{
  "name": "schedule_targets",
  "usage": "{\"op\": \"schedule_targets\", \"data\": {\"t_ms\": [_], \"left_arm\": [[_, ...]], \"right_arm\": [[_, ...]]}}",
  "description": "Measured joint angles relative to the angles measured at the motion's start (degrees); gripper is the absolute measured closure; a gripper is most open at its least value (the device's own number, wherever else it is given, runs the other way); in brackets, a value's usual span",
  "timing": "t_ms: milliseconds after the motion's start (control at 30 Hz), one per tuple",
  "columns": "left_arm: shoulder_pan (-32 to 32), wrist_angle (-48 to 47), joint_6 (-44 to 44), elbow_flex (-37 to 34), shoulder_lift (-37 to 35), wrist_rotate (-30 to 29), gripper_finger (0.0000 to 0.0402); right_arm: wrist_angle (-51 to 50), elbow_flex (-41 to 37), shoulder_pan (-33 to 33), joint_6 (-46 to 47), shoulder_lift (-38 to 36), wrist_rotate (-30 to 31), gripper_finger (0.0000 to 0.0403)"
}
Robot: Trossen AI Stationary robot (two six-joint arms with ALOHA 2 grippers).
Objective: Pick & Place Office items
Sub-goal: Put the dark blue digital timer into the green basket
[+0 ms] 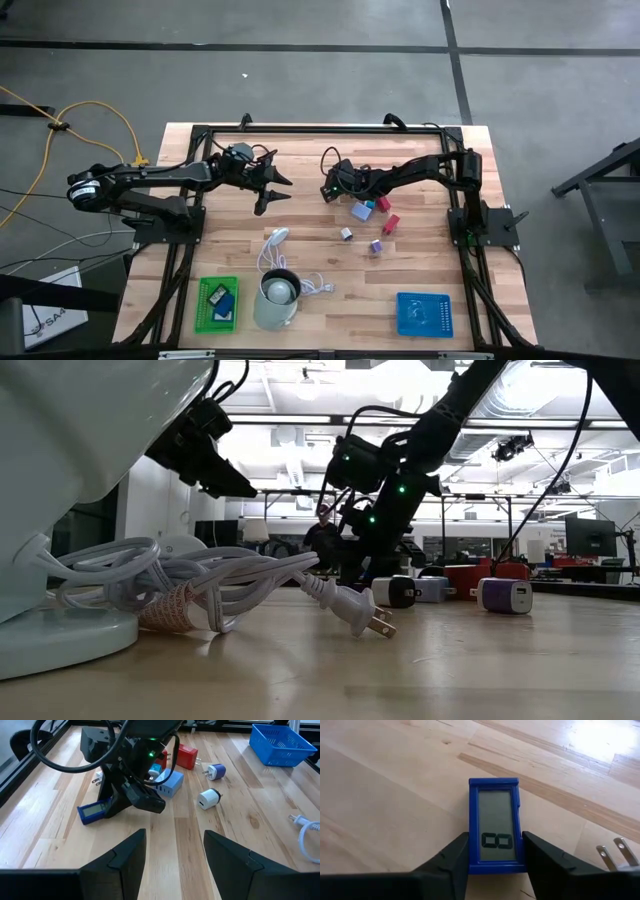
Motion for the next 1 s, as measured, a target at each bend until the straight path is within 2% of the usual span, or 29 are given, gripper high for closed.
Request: {"op": "schedule_targets", "data": {"t_ms": [533, 900, 1000], "left_arm": [[0.0, 0.0, 0.0, 0.0, 0.0, 0.0, 0.0208], [0.0, 0.1, 0.0, 0.0, 0.0, 0.0, 0.0208], [0.0, 0.4, 0.0, 0.0, 0.0, 0.0, 0.0208]], "right_arm": [[1.0, -0.1, 0.1, -3.1, -0.7, 0.1, 0.0258], [1.8, 0.0, 2.4, -8.9, -7.6, -0.2, 0.0256], [2.5, 0.0, 3.9, -11.9, -9.1, -2.9, 0.0256]]}}
